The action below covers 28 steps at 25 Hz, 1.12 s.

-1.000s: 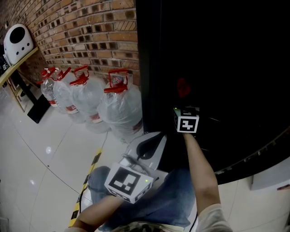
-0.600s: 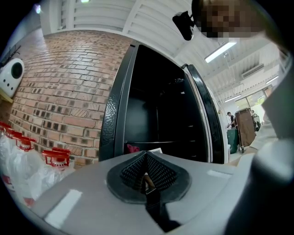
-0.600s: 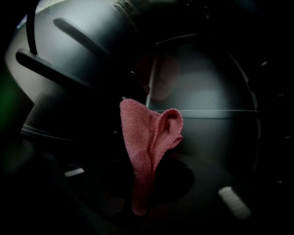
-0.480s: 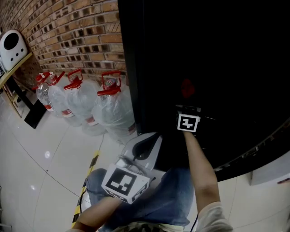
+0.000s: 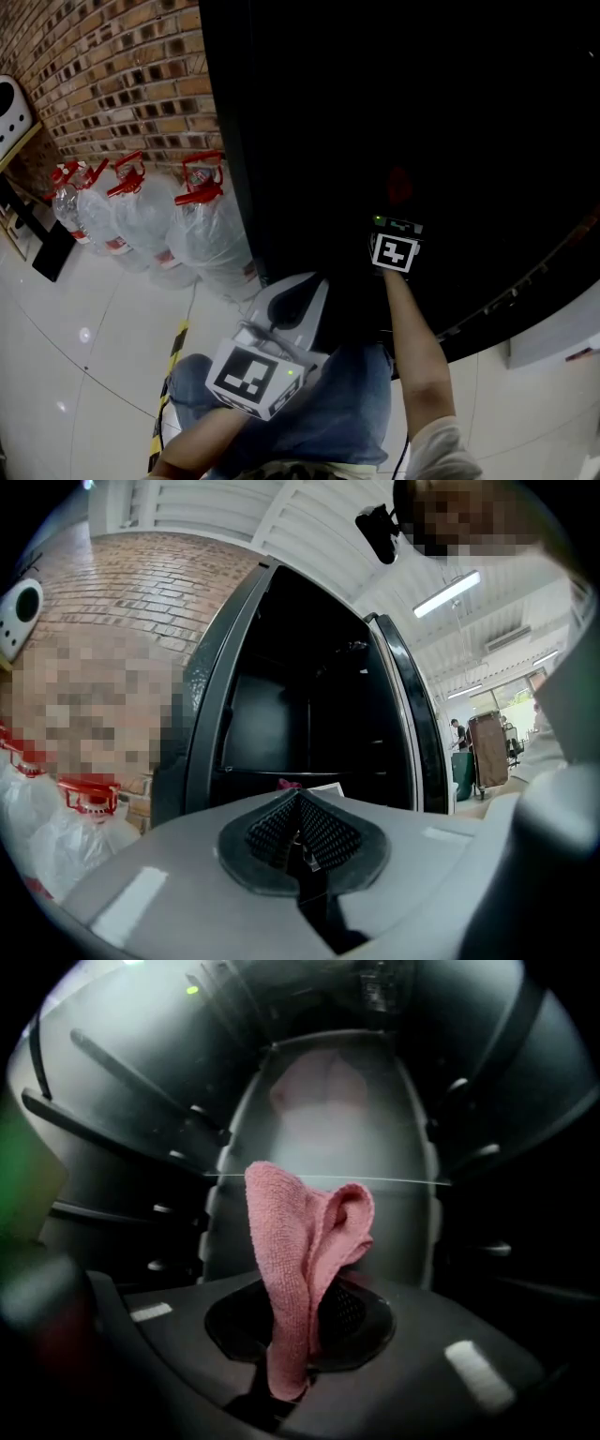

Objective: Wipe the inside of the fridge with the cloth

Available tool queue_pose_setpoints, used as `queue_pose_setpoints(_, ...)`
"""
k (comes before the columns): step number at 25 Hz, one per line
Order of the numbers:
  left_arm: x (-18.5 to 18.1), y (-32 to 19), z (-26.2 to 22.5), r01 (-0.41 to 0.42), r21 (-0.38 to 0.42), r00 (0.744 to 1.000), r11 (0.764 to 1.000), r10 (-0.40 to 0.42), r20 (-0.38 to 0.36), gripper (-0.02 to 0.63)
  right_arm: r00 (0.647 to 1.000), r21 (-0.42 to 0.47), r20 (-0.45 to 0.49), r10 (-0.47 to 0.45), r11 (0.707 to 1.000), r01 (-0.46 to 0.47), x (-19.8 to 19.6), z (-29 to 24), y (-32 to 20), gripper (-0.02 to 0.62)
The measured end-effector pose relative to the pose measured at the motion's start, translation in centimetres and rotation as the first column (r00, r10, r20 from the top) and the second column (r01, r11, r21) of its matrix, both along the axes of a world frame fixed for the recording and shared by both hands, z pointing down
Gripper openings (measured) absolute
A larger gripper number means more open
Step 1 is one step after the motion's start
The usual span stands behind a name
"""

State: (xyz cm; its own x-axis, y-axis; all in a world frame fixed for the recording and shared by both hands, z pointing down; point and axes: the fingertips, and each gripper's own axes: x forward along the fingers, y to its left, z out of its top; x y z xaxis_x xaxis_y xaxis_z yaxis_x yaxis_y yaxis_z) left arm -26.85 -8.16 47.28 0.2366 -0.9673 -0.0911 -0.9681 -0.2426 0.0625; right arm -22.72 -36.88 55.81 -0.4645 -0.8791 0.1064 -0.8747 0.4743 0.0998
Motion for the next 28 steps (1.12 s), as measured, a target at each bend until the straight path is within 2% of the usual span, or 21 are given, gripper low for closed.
queue_pose_setpoints(6,1.6,-0.4,-0.3,-0.049,0.005,0.999,0.999,0.049,-0.015,-0.021,0.997,-0.018,0.011,0.076,0.997,-0.075,3.6,0.0,-0.6,0.066)
queue_pose_setpoints(16,2.5,-0.6,-1.3,-0.095,0.032,0.995,0.995,0.095,-0.018,-0.021,0.989,-0.047,0.006,0.149,0.988,-0.149,6.7,-0.6,0.3,0.066)
queue_pose_setpoints(20,3.0,-1.5,-1.1,-0.113,0.033,0.993,0.993,0.114,-0.016,-0.021,0.986,-0.045,0.006,0.169,0.985,-0.169,7.6,-0.8,1.8,0.066)
queue_pose_setpoints(24,4.1,-1.1,-0.5,-0.136,0.032,0.991,0.990,0.136,-0.007,-0.021,0.983,-0.040,-0.006,0.184,0.982,-0.184,9.1,-1.2,5.6,0.066)
queue_pose_setpoints(28,4.7,-1.7,0.3,-0.155,0.019,0.988,0.988,0.155,-0.018,-0.021,0.984,-0.045,0.026,0.174,0.984,-0.173,10.1,-1.5,8.6,0.066)
